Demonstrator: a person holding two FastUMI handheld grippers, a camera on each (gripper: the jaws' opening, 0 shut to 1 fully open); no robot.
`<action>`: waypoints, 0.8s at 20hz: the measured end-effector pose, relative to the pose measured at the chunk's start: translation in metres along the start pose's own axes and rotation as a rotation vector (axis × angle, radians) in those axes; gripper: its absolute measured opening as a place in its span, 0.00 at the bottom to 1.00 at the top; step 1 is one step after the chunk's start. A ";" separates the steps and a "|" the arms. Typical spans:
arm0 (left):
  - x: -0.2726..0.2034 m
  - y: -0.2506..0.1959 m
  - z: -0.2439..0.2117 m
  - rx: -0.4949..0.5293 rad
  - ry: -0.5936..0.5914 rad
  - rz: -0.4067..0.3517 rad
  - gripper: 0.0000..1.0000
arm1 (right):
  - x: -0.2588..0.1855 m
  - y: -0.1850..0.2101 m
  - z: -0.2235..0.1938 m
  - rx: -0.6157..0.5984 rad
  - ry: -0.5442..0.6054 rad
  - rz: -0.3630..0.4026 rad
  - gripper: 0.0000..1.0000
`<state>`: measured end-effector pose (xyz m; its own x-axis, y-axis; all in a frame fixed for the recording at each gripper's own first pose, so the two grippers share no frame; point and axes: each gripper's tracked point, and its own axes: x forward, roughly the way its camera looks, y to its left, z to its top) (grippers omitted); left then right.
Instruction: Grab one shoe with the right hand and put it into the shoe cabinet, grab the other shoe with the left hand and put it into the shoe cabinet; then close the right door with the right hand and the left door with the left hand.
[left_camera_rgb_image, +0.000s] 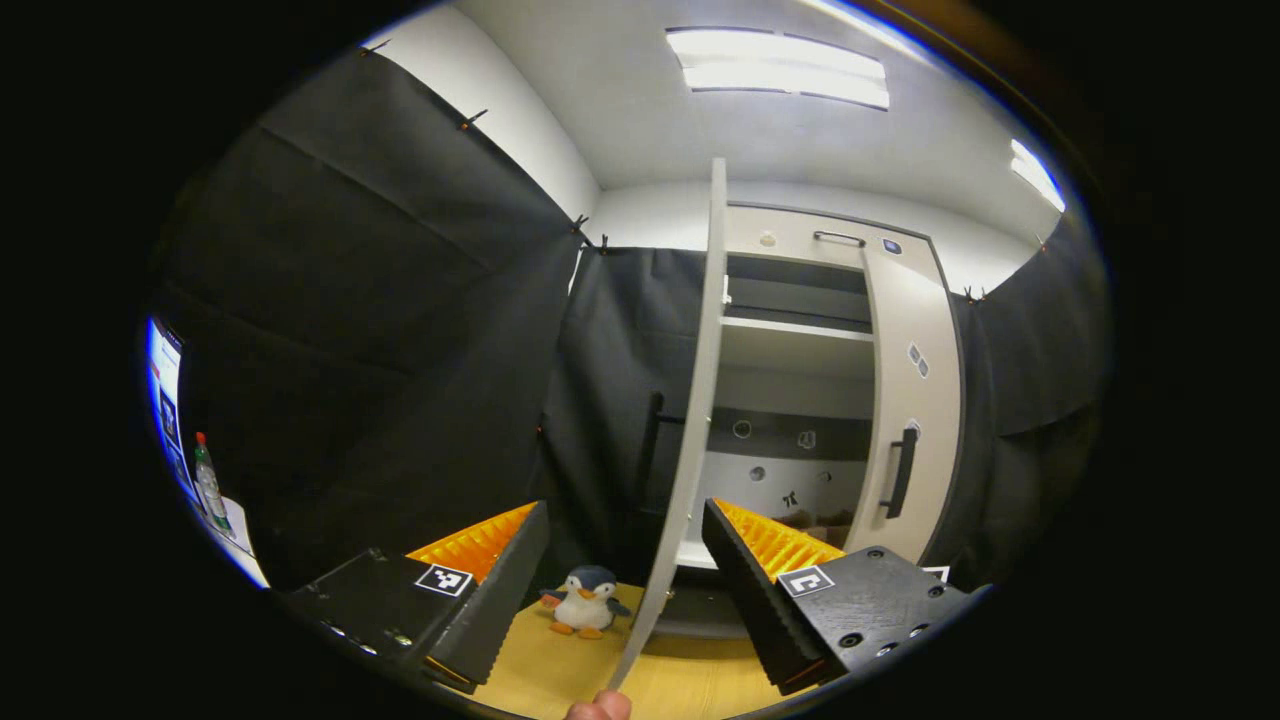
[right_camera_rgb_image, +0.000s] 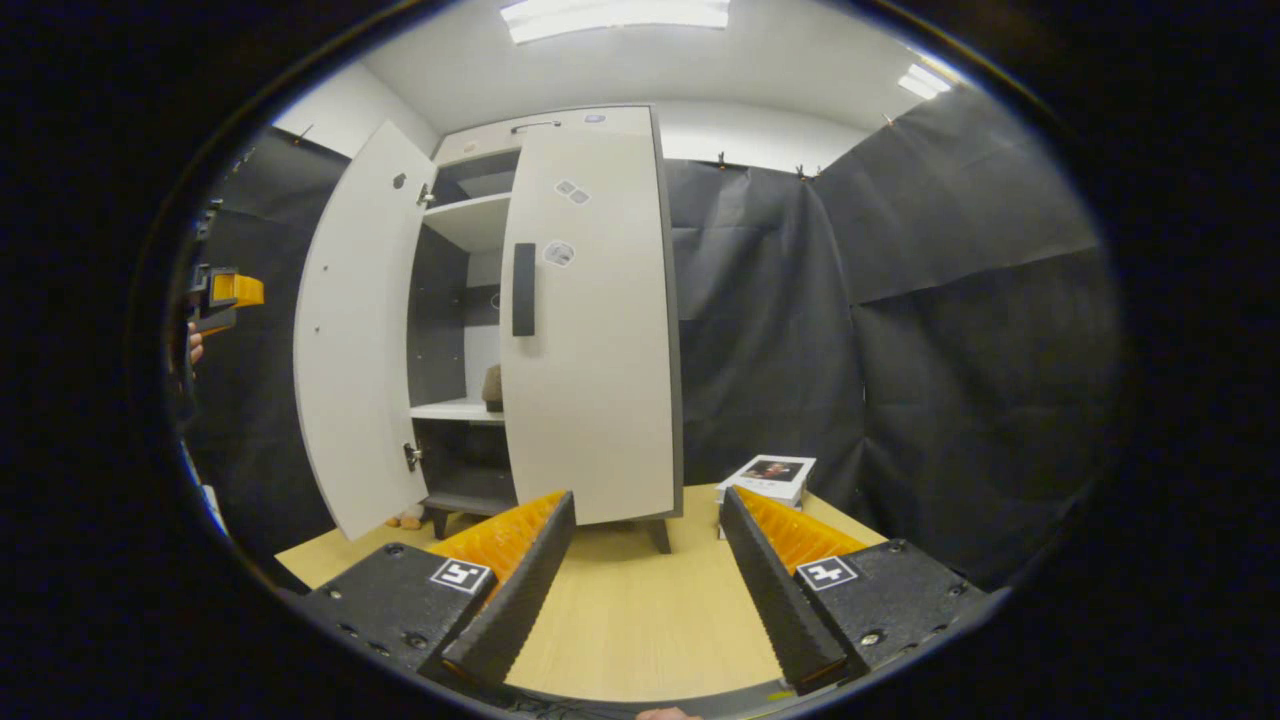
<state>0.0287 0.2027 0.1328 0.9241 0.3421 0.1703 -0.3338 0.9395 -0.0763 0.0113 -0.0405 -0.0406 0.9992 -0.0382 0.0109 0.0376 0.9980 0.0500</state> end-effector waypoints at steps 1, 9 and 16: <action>0.013 0.010 0.000 -0.003 0.001 0.011 0.95 | 0.001 0.001 0.003 -0.002 -0.005 0.002 0.96; 0.098 0.055 -0.033 -0.034 0.084 0.056 0.95 | 0.007 -0.007 0.019 -0.024 -0.026 -0.031 0.96; 0.110 0.043 -0.041 -0.049 0.079 0.020 0.95 | 0.014 -0.006 0.018 -0.024 -0.013 -0.046 0.96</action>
<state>0.1235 0.2803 0.1080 0.9297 0.3572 0.0900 -0.3450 0.9299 -0.1277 0.0251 -0.0483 -0.0232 0.9962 -0.0846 0.0224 0.0840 0.9961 0.0265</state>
